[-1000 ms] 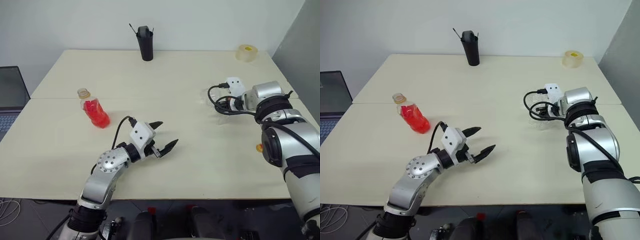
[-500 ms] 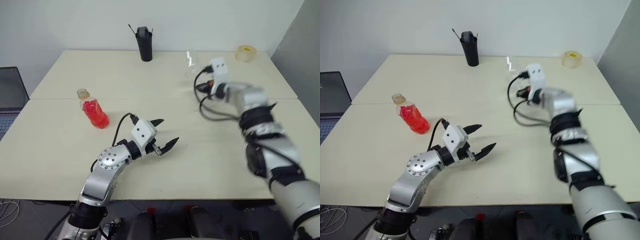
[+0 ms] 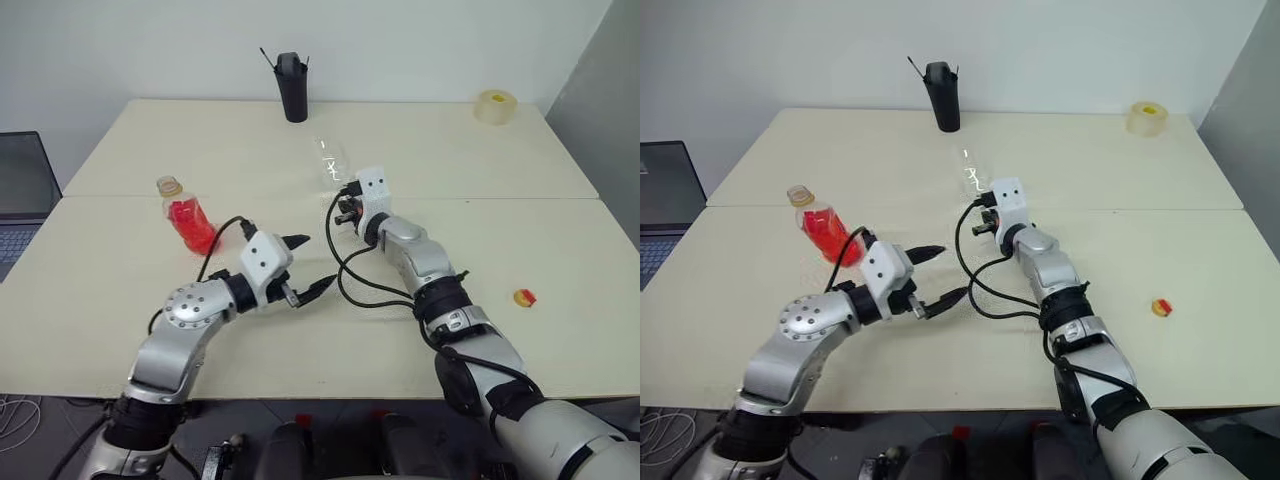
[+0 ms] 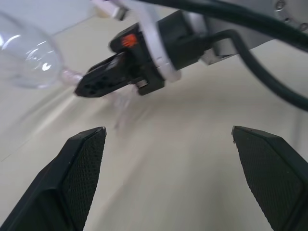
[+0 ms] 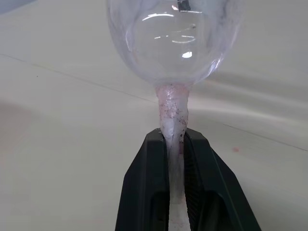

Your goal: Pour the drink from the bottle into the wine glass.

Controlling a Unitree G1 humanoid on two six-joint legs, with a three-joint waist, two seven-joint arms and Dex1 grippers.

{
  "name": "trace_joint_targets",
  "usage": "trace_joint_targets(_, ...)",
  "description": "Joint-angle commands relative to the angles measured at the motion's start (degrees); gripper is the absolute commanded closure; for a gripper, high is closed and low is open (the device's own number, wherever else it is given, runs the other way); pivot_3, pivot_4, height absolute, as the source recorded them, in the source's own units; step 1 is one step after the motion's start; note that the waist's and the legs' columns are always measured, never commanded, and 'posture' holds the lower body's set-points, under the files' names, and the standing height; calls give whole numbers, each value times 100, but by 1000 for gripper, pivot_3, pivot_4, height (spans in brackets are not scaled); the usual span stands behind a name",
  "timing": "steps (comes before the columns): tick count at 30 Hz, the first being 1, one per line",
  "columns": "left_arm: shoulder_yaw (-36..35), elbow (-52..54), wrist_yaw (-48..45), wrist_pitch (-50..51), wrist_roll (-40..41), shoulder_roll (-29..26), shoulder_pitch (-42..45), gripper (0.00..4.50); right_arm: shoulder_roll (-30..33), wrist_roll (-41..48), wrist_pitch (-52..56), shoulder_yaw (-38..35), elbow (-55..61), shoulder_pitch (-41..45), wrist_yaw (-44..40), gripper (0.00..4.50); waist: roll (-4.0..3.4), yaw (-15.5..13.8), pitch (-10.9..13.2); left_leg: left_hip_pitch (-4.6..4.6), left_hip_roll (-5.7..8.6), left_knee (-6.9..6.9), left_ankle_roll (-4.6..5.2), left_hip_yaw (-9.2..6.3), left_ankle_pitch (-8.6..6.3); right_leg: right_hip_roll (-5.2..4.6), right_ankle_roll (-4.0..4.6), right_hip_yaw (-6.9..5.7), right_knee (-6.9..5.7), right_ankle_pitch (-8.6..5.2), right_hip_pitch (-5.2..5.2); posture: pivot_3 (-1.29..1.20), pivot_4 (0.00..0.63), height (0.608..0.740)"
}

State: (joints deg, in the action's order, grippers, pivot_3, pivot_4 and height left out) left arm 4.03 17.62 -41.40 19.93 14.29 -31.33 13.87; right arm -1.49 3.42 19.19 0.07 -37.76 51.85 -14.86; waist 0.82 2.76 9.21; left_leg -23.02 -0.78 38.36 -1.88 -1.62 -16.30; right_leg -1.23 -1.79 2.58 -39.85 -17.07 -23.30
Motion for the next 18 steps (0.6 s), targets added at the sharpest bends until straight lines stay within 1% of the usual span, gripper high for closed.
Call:
trace_joint_targets(1,-102,296,-20,67,116,-34,60,0,236,-70,345,143,838,-390,-90,4371,1,-10,-1,0,1,0,1,1,0,-1,0,1,-1,0,0,0,150,740)
trace_joint_targets(5,-51,296,-21,140,102,-24,144,0,637,-92,903,357,1788,-1196,-280,4371,2,-31,-3,2,-1,0,15,-1,-9,0,0,0,-1,0,2,0,150,740)
trace_joint_targets(10,-17,210,-109,102,83,-50,180,0,983,-120,1159,616,2591,-2100,-436,4371,6,-69,-15,10,0,-1,20,-2,-12,1,-1,-1,4,0,12,0,150,740)
trace_joint_targets(13,-29,116,-168,65,81,-72,237,0,1073,-125,1321,725,2877,-2487,-430,4371,17,-90,-27,12,0,-1,21,-2,-12,2,-1,-1,8,0,15,0,150,740)
trace_joint_targets(18,-33,47,-259,18,58,-113,268,0,1330,-191,1685,944,3091,-2785,-529,4371,37,-99,-69,15,0,-5,21,-6,-12,3,-1,-6,22,-1,23,0,150,740)
